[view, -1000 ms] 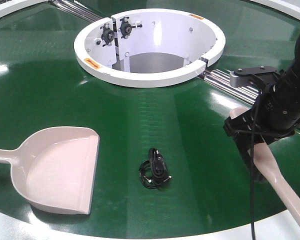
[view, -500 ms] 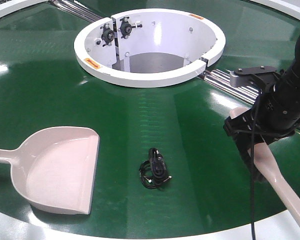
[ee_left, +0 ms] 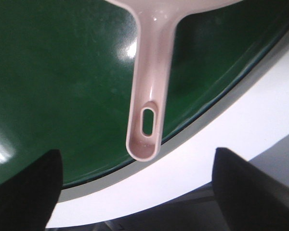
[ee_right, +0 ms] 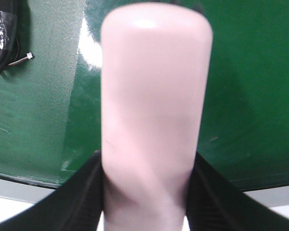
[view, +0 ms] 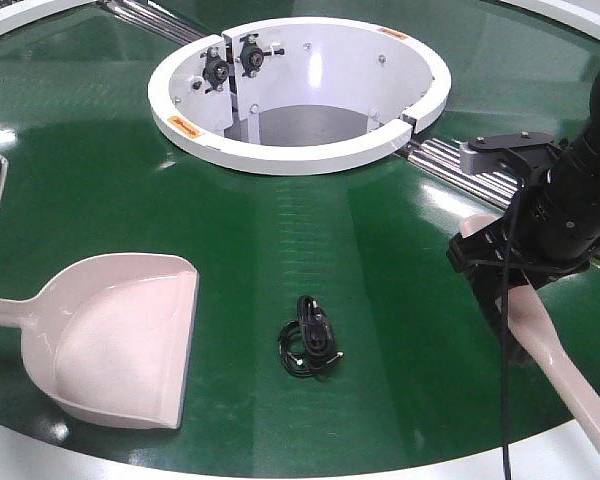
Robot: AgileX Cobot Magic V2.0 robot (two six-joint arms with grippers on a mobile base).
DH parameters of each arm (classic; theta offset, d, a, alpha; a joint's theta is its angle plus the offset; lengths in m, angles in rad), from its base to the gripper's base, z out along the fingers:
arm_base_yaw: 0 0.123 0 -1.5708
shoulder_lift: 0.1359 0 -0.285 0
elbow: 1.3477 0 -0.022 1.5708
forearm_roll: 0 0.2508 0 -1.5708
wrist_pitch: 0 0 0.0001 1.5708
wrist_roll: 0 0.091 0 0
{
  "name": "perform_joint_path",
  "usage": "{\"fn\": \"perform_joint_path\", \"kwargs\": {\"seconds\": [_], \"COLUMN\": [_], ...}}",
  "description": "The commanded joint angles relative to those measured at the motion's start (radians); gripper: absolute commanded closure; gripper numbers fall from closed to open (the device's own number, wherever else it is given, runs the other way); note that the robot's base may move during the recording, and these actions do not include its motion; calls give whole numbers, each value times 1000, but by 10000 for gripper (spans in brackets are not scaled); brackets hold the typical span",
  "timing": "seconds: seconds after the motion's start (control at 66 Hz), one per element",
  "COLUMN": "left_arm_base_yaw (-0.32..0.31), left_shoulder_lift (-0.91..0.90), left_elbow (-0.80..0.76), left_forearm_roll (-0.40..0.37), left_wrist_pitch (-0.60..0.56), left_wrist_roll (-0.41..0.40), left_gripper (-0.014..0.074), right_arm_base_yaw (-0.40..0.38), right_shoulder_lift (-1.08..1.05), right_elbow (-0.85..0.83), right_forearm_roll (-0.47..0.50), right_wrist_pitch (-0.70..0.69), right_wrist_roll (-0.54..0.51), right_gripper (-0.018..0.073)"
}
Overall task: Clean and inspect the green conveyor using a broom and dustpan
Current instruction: 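Reach the left gripper down and grasp the pink dustpan handle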
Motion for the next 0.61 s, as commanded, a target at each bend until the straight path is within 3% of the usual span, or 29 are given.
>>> {"fn": "perform_joint_path", "kwargs": {"seconds": [0.0,0.167,0.348,0.591], "left_arm_base_yaw": [24,69,89,89], "left_shoulder_lift": [23,93,151,196], "left_elbow": [-39,-40,-40,-40], "left_forearm_roll": [28,38,35,29], "left_wrist_pitch": [33,33,33,31], "left_wrist_roll": [-23,-14,81,84], "left_gripper": [10,10,10,22], "right_arm_base_yaw": [0,0,0,0], "right_shoulder_lift": [-41,-41,-41,-41], "right_elbow": [-24,-24,-24,-24], "right_forearm_roll": [3,3,3,3], "right_wrist_pitch": [50,50,50,50], "right_wrist_roll": [-6,-6,-6,-6], "right_gripper": [563,563,563,563]}}
